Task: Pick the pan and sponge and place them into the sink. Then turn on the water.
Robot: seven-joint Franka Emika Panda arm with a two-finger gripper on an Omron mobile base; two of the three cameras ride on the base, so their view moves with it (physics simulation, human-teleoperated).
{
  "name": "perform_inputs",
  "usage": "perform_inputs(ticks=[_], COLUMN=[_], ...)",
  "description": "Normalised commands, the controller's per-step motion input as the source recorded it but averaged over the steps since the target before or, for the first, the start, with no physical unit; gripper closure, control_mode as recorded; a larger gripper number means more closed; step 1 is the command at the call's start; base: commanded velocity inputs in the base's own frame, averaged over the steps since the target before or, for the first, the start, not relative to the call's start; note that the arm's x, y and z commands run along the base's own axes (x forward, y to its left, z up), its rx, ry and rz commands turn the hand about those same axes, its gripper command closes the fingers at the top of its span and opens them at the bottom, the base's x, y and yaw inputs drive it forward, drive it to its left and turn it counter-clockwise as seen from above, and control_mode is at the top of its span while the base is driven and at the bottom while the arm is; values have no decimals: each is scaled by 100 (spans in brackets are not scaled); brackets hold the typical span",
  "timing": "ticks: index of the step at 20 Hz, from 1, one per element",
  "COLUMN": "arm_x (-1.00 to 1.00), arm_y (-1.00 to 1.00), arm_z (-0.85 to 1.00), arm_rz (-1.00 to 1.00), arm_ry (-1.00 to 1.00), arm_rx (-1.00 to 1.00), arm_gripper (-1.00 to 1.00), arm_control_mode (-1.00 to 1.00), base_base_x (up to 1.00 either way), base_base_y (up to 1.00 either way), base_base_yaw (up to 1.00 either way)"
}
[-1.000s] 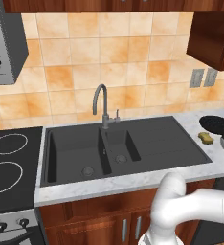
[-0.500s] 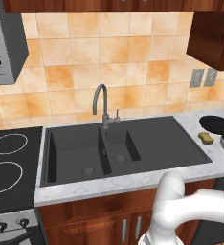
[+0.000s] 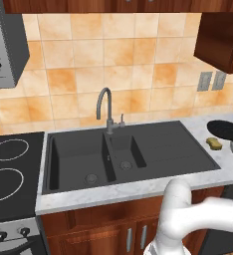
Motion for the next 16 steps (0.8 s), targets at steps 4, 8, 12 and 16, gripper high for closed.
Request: perform_inputs(ticks=[4, 8, 12, 16], arm_x=[-24, -32, -34, -24], arm_y=[6, 19, 16, 25], arm_z=[17, 52, 55, 37], arm_rz=[12, 16, 15, 14], arm_ry=[-2, -9, -13, -12], arm_rx=[0, -4, -9, -7], arm_gripper=[100, 100, 100, 100], arm_control_mode=[-100, -100, -100, -100], base_base_x=[0, 0, 0, 0], base_base_y=[0, 0, 0, 0], base_base_yaw=[0, 0, 0, 0])
